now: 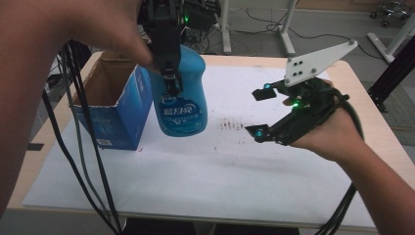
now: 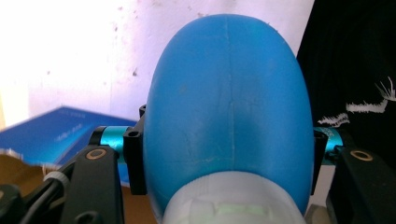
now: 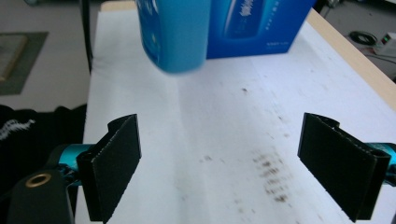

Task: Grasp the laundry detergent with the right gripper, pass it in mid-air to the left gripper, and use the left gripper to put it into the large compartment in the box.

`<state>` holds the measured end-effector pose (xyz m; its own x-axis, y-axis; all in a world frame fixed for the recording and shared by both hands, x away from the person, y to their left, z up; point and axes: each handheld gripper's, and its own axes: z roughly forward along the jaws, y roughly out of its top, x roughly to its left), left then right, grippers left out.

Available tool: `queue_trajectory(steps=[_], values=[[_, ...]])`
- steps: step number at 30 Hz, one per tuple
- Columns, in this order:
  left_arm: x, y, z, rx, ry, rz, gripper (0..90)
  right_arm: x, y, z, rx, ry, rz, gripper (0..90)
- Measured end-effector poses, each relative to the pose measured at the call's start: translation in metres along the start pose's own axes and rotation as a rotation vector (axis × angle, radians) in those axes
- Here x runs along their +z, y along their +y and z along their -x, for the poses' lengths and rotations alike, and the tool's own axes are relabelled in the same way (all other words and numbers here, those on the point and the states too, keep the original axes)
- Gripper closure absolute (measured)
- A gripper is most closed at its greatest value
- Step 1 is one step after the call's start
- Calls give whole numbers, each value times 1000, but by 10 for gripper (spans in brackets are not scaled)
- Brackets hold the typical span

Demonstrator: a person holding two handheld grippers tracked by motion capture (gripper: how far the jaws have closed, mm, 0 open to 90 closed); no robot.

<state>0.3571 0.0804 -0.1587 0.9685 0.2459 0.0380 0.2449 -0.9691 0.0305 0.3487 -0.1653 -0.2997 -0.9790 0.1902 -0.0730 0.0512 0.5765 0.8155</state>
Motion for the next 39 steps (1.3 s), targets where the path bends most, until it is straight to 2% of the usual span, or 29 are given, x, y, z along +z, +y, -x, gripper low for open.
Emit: queue_trajectory(steps=[2, 4, 6, 9, 14, 16, 18, 24, 31, 35, 39], values=[[-6, -7, -5, -36, -3, 2, 386, -5, 1, 5, -6, -14, -27, 112], [-13, -15, -9, -76, -6, -2, 386, -9, 2, 9, -6, -54, -72, 12], [-20, -23, -13, -125, -8, -4, 386, -15, 4, 14, -11, -59, -122, 10], [-32, -38, -19, -195, -11, -8, 385, -27, 9, 20, -42, -75, -183, 8], [-53, -64, -31, -366, 10, -2, 385, -46, 19, 29, -100, -110, -322, 7], [-61, -74, -37, -445, 24, 4, 385, -52, 22, 32, -105, -114, -376, 8], [-67, -84, -42, -505, 39, 13, 384, -57, 23, 35, -105, -117, -417, 8], [-78, -108, -61, -735, 60, 32, 384, -65, 24, 38, -115, -127, -460, 8], [-70, -125, -78, -982, 45, 1, 384, -60, 21, 35, -129, -132, -492, 9], [-61, -129, -84, -1029, 49, -35, 384, -59, 20, 34, -133, -136, -497, 8], [-49, -131, -90, -1037, 57, -58, 384, -59, 19, 33, -136, -138, -493, 9]])
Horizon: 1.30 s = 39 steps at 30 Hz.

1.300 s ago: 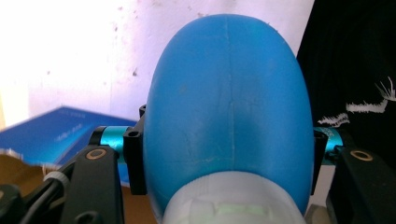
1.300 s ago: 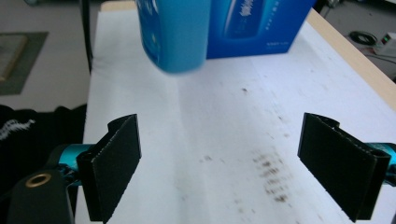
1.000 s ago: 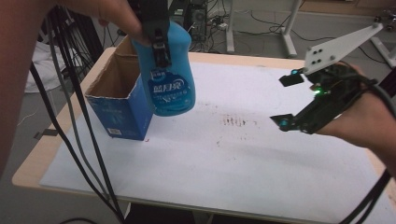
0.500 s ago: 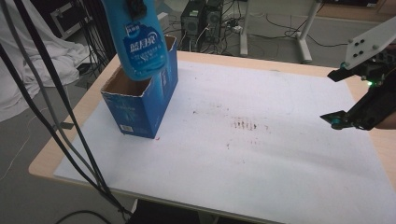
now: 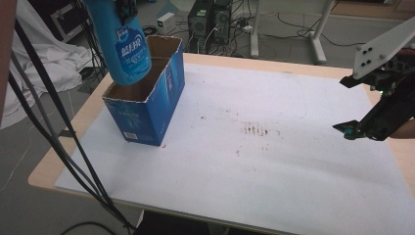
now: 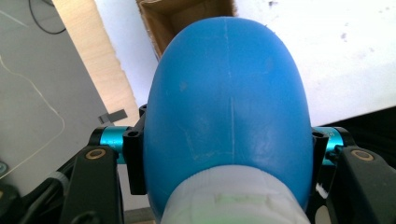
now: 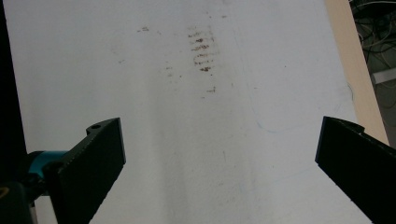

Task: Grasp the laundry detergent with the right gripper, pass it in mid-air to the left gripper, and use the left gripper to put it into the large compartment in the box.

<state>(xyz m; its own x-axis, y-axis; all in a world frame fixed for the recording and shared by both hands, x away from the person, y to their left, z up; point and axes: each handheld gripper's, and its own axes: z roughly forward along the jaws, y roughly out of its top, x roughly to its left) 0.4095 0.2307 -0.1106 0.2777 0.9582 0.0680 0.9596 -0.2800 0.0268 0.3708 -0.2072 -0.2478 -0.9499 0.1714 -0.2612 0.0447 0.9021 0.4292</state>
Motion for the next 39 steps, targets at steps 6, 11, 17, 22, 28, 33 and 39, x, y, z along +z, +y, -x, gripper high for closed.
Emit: queue_trajectory(steps=[6, 11, 17, 22, 28, 33, 39], values=[[23, 4, -4, 48, -22, -11, 383, -1, -3, 1, 10, 0, 1, 8], [48, 8, -3, 115, -35, -30, 384, 0, -5, -1, 16, -5, 1, 9], [83, 12, 0, 250, -39, -51, 384, 2, -6, -2, 17, -7, 1, 9], [110, 13, 0, 338, -37, -58, 383, 3, -6, -3, 18, -9, -5, 9], [138, 13, 0, 432, -38, -67, 384, 5, -5, -4, 20, -8, -16, 9], [152, 13, 1, 493, -32, -72, 383, 5, -4, -4, 23, -10, -22, 9], [164, 11, 3, 545, -33, -71, 384, 6, -3, -6, 20, -9, -26, 9]])
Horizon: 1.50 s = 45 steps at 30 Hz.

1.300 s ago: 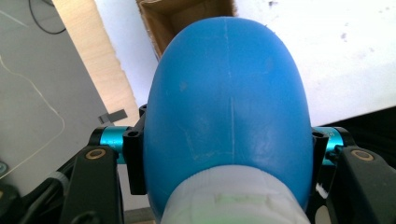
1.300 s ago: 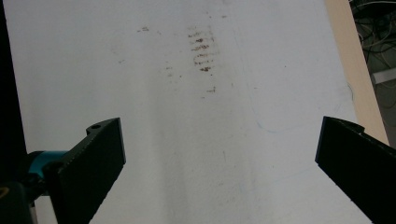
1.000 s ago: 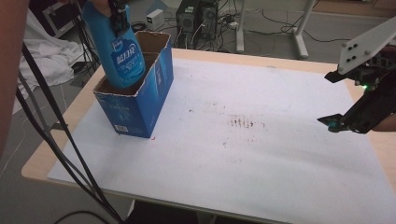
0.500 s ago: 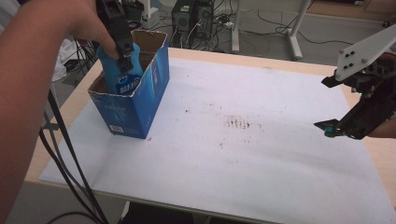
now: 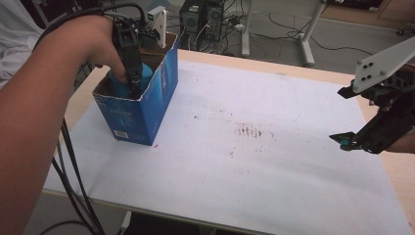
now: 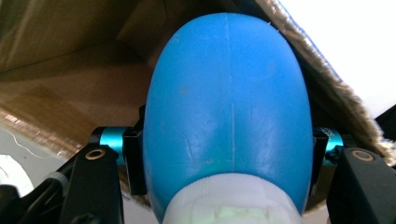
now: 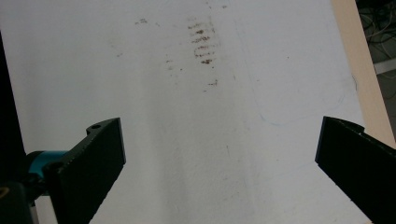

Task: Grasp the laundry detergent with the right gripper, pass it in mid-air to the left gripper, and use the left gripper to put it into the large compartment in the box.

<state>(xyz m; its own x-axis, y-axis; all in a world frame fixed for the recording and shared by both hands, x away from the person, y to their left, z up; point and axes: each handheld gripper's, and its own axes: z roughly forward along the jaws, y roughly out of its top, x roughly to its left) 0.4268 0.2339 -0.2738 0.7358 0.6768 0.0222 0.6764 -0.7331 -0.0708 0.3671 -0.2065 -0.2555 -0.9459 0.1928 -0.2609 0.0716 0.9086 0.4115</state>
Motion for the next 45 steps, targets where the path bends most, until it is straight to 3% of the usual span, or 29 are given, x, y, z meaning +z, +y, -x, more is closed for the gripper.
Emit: queue_trajectory(steps=[7, 10, 19, 25, 26, 35, 45], values=[[13, -1, -2, 57, 14, 17, 383, 1, 1, -1, -2, -2, -7, 9], [16, -2, -4, 53, 6, 48, 383, 1, 0, -1, 1, -2, -8, 9], [15, 1, -10, 64, -15, 14, 381, 5, -1, -2, 7, 2, -13, 9], [14, 1, -10, 48, -33, 23, 371, 6, -2, -2, 5, 0, -11, 9], [9, 0, -10, 38, -28, 39, 371, 6, -2, -2, 5, 4, -12, 9], [-14, -2, -10, 33, -13, 20, 307, 7, -3, -2, 6, 4, -10, 9], [-46, -7, -3, 17, 31, 32, 263, 7, -6, -2, 10, 8, -7, 9]])
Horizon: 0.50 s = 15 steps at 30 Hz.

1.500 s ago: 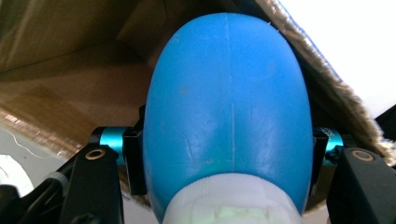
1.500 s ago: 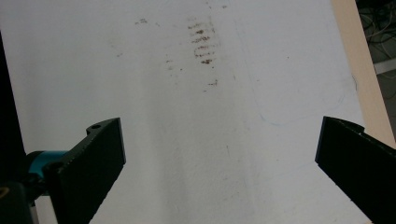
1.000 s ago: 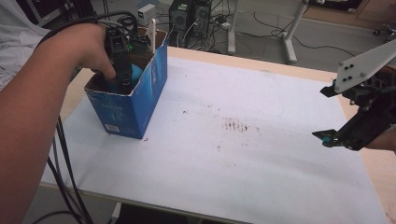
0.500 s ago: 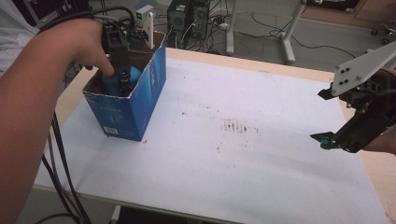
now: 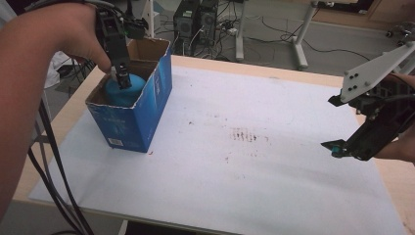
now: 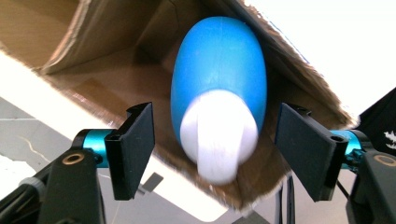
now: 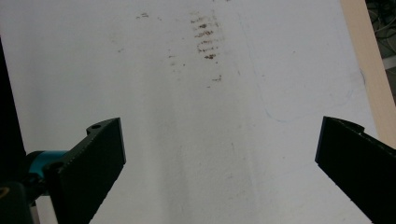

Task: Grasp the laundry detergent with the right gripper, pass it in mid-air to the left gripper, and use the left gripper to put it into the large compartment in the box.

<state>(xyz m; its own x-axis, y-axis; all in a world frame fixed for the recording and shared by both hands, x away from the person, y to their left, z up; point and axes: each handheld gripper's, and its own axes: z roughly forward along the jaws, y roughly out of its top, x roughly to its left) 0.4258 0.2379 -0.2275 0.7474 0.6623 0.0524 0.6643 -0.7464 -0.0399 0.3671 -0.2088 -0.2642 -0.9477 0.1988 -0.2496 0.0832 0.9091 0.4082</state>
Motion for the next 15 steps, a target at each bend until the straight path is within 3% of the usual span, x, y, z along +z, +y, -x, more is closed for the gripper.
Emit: queue_trajectory(steps=[4, 10, 15], values=[[-13, -2, 6, 18, 1, 20, 211, 1, -1, 1, 1, 5, -4, 9], [-26, 1, 17, 61, 9, 7, 195, 0, 0, 2, 0, 14, -9, 9], [-39, 10, 32, 119, 17, 31, 168, -1, 2, 4, -3, 21, -23, 9]])
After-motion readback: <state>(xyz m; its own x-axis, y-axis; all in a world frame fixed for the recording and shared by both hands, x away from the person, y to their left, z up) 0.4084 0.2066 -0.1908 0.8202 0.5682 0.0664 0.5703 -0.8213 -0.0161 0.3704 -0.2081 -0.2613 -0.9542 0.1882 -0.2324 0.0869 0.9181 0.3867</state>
